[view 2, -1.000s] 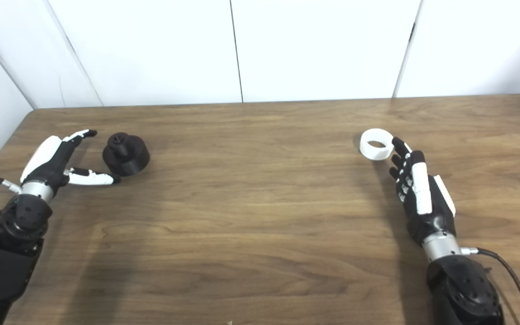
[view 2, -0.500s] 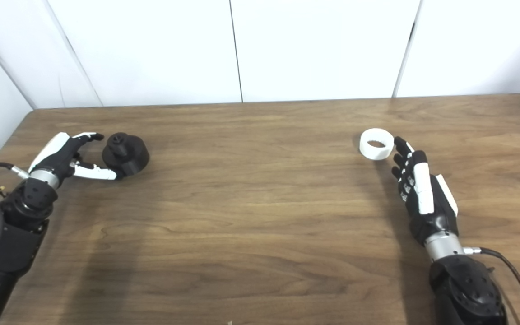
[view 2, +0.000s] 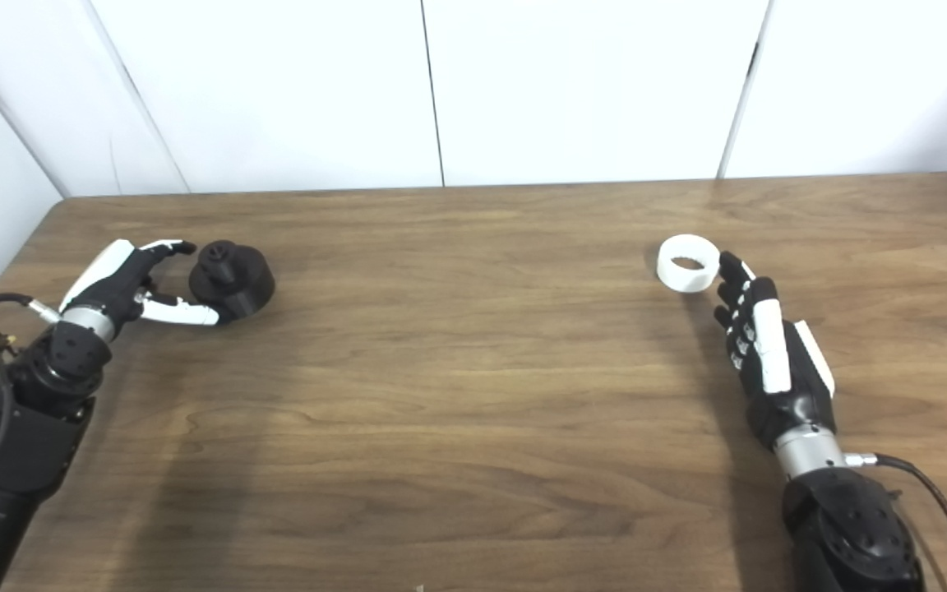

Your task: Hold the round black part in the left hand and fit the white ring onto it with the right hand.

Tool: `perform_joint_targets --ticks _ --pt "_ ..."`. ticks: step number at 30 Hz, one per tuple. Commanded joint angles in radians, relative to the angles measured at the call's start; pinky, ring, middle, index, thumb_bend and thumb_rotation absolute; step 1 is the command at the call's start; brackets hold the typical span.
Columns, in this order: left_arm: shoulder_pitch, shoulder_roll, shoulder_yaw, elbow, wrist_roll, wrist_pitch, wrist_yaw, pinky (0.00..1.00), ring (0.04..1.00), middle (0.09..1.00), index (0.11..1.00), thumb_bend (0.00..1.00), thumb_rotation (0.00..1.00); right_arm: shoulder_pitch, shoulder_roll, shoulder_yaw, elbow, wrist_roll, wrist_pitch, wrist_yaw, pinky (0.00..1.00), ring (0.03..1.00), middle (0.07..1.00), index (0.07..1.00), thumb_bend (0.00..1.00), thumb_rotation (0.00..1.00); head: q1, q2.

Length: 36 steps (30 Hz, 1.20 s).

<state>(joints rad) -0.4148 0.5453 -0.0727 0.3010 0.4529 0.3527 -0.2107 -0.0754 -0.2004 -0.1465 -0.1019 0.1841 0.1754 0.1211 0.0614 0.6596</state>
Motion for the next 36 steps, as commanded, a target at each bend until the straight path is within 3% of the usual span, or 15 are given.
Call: perform_joint_targets --ticks 1,6,13,28,36 --pt "-0.049 0.02 0.008 -0.044 -0.007 -0.019 0.017 0.92 1.0 0.954 0.872 0.98 0.26 -0.022 -0.007 -0.003 -0.034 0.001 -0.044 0.003 1.0 1.0 0.987 0.957 0.68 1.0 0.0 0.0" --pt "-0.053 0.01 -0.001 -0.033 -0.012 -0.059 0.039 0.93 1.0 0.933 0.859 0.97 0.25 -0.019 -0.006 -0.003 -0.034 0.003 -0.046 0.004 1.0 1.0 0.986 0.962 0.68 1.0 -0.002 0.002" --pt "-0.064 0.002 -0.015 -0.019 -0.006 -0.062 0.041 0.92 1.0 0.946 0.834 0.96 0.25 -0.017 -0.005 -0.003 -0.038 -0.005 -0.043 -0.001 1.0 1.0 0.986 0.96 0.69 1.0 -0.002 0.004" --pt "-0.052 -0.01 -0.019 -0.009 -0.007 -0.081 0.075 0.89 0.992 0.924 0.61 0.89 0.14 -0.006 -0.014 -0.007 -0.047 0.009 -0.043 0.012 1.0 1.0 0.993 0.973 0.69 1.0 -0.006 0.01" --pt "-0.041 -0.012 -0.024 -0.004 0.007 -0.102 0.105 0.89 0.988 0.906 0.584 0.89 0.11 -0.008 -0.016 -0.007 -0.047 0.022 -0.042 0.02 1.0 1.0 0.995 0.975 0.7 1.0 -0.006 0.011"
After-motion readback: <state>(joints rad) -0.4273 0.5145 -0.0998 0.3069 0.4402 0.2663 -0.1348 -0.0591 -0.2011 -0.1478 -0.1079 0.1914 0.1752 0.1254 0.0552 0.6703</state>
